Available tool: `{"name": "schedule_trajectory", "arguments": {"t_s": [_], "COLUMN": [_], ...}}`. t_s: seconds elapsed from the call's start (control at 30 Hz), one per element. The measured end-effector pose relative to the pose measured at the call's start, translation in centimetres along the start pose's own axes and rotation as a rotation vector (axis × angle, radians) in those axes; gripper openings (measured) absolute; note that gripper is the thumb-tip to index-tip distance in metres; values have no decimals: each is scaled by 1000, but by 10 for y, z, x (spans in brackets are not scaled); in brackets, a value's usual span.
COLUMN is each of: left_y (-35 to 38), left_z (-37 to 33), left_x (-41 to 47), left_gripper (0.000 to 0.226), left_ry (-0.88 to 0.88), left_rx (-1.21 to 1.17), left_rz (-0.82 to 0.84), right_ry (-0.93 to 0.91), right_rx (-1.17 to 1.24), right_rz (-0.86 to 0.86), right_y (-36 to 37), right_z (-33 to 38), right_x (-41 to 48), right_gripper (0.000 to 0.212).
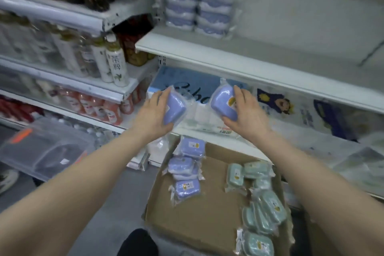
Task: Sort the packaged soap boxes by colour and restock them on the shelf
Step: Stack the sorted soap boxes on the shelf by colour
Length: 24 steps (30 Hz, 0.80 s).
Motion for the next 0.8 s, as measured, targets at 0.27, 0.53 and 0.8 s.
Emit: {"name": "schedule_trajectory", "arguments": {"t_s": [0.27, 0.53, 0.8], "left_y": [-107, -178, -128], "left_z": [38, 59, 82], "left_x": [101, 247, 335], "left_gripper": [97, 90, 61], "left_ry": [68, 181, 301], "left_rx": [31, 153, 180], "left_rz": [-187, -150, 299], "right_ry": [-84, -13, 124], "right_rx": [-72, -176, -128], "right_rz": [-175, -186, 37], "right_y": [-75, -106, -71], "right_z": [24, 19, 5], "right_x": [104, 202, 260], "right_gripper": [82, 82, 78]}}
Point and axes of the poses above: each hand's wrist, its own x-axis towards the middle knuckle, its own y-axis out of the palm, z = x × y, the point moved 4 cm from there along x, towards the middle knuckle, and after that the axes turned 5 degrees about z, right-handed, at the moved point
